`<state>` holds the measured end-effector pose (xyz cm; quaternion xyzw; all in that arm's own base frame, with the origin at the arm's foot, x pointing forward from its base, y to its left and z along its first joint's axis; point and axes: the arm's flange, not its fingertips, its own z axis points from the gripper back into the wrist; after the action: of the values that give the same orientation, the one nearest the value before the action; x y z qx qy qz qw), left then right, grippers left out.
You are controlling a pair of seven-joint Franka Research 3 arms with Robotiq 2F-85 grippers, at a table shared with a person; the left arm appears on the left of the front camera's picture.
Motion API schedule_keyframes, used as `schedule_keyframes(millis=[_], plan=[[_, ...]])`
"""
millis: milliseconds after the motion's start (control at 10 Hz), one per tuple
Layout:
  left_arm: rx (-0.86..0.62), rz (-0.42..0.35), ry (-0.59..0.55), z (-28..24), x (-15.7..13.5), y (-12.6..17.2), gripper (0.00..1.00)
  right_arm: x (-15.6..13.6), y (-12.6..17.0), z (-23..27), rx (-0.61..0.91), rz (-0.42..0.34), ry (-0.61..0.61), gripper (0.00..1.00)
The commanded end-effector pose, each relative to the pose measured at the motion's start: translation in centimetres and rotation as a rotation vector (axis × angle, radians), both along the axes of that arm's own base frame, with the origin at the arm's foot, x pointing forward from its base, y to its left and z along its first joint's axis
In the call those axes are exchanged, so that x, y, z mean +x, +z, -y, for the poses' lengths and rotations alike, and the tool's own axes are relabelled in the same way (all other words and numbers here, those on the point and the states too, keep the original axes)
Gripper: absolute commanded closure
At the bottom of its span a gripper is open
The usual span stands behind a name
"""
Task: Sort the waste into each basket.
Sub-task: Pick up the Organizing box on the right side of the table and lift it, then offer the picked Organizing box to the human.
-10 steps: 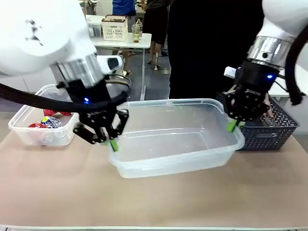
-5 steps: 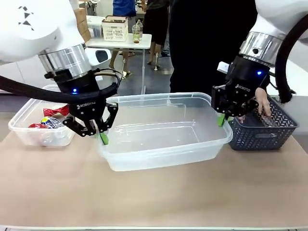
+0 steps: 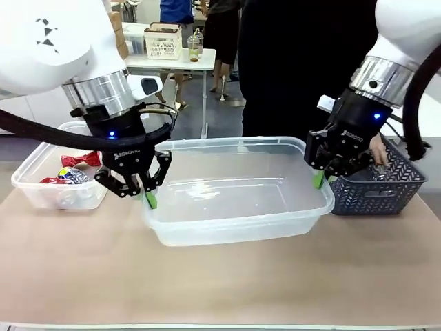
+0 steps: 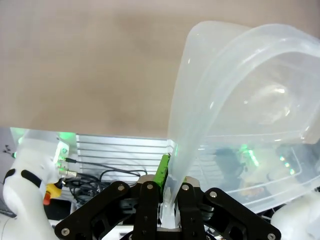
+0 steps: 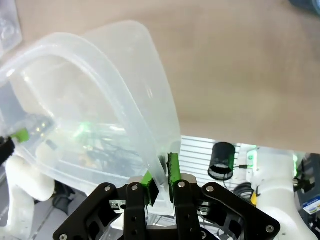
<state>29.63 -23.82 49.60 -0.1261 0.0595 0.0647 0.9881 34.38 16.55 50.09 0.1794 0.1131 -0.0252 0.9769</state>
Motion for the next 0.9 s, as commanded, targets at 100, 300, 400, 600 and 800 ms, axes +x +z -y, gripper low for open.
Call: schedule_keyframes(millis=[100,300,400,600,800], plan=[[0.000,0.000,0.000,0.0,0.0,0.0,0.95,0.6,0.4,0.0,-0.012,-0.004,0.008,1.00],[0.000,0.000,0.000,0.0,0.0,0.0,0.95,0.6,0.4,0.0,-0.012,-0.004,0.008,1.00],[0.000,0.000,0.000,0.0,0.0,0.0,0.95,0.6,0.4,0.0,-0.012,-0.004,0.008,1.00],[0.000,0.000,0.000,0.0,0.0,0.0,0.95,0.6,0.4,0.0,-0.012,-0.004,0.008,1.00],[0.000,0.000,0.000,0.0,0.0,0.0,0.95,0.6,0.4,0.0,-0.012,-0.004,0.008,1.00]])
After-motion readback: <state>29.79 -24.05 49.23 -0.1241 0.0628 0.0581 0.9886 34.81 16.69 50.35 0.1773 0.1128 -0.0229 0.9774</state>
